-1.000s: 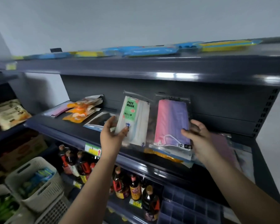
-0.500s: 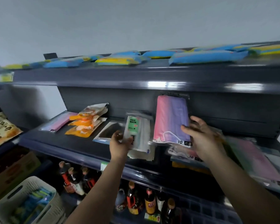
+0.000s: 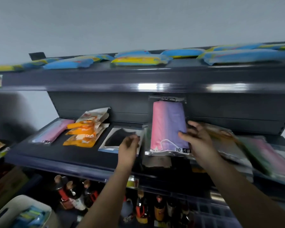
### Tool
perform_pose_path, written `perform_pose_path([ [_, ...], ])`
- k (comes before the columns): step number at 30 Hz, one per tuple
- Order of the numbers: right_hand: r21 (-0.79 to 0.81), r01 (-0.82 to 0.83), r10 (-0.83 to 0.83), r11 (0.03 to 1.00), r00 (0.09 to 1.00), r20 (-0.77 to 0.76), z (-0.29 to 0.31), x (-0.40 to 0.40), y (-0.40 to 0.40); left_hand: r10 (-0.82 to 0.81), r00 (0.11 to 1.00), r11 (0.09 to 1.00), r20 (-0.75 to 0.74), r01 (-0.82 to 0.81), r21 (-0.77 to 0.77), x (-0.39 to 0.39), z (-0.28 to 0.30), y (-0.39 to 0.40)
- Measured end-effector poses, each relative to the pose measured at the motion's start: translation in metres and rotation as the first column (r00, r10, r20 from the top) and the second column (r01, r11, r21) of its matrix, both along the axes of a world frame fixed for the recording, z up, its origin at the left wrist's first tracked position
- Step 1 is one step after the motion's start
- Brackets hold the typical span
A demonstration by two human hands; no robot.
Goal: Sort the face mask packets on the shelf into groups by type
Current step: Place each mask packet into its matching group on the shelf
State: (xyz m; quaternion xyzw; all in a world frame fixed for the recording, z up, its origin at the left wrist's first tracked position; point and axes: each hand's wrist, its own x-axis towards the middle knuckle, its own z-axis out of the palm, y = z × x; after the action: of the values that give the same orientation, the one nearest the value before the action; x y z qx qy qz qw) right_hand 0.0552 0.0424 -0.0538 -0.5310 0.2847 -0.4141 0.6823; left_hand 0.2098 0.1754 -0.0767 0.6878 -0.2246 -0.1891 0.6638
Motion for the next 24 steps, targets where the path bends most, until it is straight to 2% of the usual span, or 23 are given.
perform_pose_path([
  [3, -0.015, -0.059, 0.059, 0.998, 0.997, -0.042, 0.0, 0.019, 0.025, -0.077, 0.981, 0.99, -0.177, 0.054, -0.133, -0.001, 0.02, 0.034],
  [6, -0.008, -0.154, 0.154, 0.988, 0.986, -0.063, 0.003, 0.043, 0.057, -0.1, 0.978, 0.982, -0.181, 0.068, -0.178, -0.004, 0.029, 0.07],
  [10, 0.009, -0.309, 0.308, 0.951, 0.945, -0.113, 0.0, 0.074, 0.101, 0.08, 0.995, 0.992, -0.064, -0.085, -0.09, 0.0, 0.022, 0.12],
  [13, -0.007, -0.399, 0.394, 0.917, 0.907, -0.147, -0.007, 0.099, 0.135, 0.255, 0.966, 0.967, 0.035, -0.255, 0.011, 0.012, 0.013, 0.159],
  [15, -0.017, -0.44, 0.433, 0.898, 0.888, -0.154, -0.009, 0.114, 0.157, 0.339, 0.939, 0.94, 0.056, -0.341, 0.025, 0.019, 0.011, 0.183],
  [18, -0.02, -0.509, 0.502, 0.86, 0.853, -0.145, -0.01, 0.132, 0.188, 0.401, 0.913, 0.914, 0.074, -0.404, 0.027, 0.03, 0.013, 0.217],
  [24, -0.078, -0.614, 0.58, 0.785, 0.774, -0.255, -0.008, 0.168, 0.241, 0.449, 0.879, 0.891, 0.161, -0.454, -0.006, 0.061, 0.017, 0.272],
])
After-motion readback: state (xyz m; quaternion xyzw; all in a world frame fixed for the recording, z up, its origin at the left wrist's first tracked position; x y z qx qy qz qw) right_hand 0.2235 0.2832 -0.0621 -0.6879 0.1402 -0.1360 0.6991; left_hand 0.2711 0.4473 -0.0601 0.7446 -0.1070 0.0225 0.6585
